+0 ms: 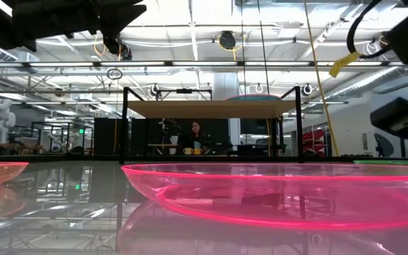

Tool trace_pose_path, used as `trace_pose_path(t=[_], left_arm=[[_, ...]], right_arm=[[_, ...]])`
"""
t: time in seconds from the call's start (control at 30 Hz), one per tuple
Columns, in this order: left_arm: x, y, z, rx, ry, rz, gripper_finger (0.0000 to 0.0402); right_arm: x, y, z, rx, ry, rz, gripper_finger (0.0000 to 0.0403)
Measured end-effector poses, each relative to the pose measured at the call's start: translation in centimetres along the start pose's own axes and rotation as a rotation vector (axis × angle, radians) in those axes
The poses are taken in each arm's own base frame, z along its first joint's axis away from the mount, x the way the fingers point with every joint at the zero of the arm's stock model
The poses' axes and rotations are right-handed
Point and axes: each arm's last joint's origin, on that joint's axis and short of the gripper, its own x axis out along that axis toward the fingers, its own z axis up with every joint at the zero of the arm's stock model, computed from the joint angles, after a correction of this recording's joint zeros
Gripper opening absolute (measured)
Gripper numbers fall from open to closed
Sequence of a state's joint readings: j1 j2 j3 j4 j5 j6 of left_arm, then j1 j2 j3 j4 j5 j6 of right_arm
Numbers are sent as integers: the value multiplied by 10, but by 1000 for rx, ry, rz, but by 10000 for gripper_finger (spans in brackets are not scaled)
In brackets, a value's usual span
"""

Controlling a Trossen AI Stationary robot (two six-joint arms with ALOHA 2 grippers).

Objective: Place and stack plates onto a shelf
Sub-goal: Put the right orange plate on the shelf

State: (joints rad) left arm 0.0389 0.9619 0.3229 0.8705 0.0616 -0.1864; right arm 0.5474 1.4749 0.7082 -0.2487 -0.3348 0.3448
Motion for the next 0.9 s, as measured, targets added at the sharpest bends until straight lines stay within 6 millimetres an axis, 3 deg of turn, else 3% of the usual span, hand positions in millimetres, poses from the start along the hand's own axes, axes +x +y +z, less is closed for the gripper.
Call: trace_pose_path(t=[0.5, 0.9], left_arm=[[0, -8, -1, -9, 7, -39, 104], [0, -10, -2, -15, 7, -51, 104]], right_arm=[[7, -5, -1, 13, 16, -62, 114], [8, -6, -2, -10, 30, -60, 18]])
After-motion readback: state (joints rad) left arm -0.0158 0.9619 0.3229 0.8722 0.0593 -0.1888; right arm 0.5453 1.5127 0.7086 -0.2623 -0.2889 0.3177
